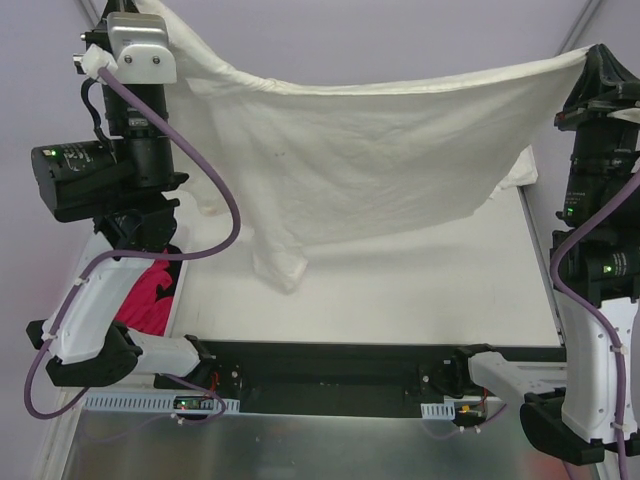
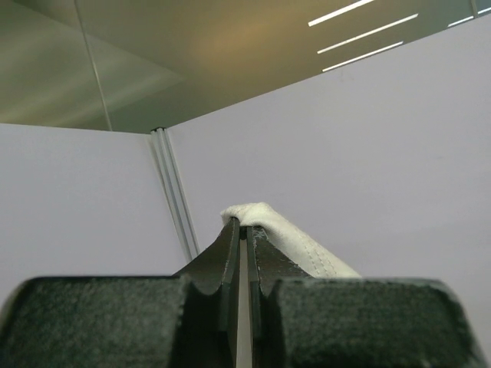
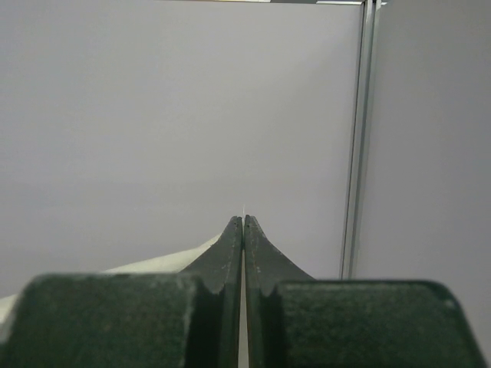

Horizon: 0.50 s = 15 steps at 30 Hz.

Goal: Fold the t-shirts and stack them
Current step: Flatten out the tshirt

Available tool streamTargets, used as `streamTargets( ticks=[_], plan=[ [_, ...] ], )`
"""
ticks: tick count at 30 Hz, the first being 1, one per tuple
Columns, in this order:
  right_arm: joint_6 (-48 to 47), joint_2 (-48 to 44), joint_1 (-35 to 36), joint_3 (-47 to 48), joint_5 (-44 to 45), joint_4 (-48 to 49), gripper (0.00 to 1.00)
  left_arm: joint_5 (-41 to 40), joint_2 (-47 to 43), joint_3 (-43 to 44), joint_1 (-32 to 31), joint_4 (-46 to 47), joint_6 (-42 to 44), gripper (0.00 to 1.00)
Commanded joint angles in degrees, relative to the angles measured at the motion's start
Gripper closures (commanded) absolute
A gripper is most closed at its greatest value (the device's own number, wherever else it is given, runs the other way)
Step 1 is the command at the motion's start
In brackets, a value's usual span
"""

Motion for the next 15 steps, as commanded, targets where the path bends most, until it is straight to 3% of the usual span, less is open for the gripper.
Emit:
streamTargets(
  ticks=[1, 8, 11, 15],
  plan=[
    [-1.0, -1.7, 0.4, 2.9, -0.9, 2.8, 0.99, 3.2, -2.3, 2.7, -1.3, 4.1, 2.5, 1.00],
    [-3.1, -2.6, 0.3, 4.7, -1.8, 4.4, 0.99, 7.9, -3.5, 2.9, -1.7, 3.5, 2.1, 1.00],
    [-3.8, -3.4, 0.3, 2.7, -4.1, 10.2, 0.99, 13.7, -4.7, 1.2, -1.7, 3.5, 1.4, 1.00],
    [-5.6, -3.5, 0.3, -0.8, -8.5, 25.0, 0.99, 23.3, -4.4, 1.8, -1.6, 4.5, 1.6, 1.00]
  ],
)
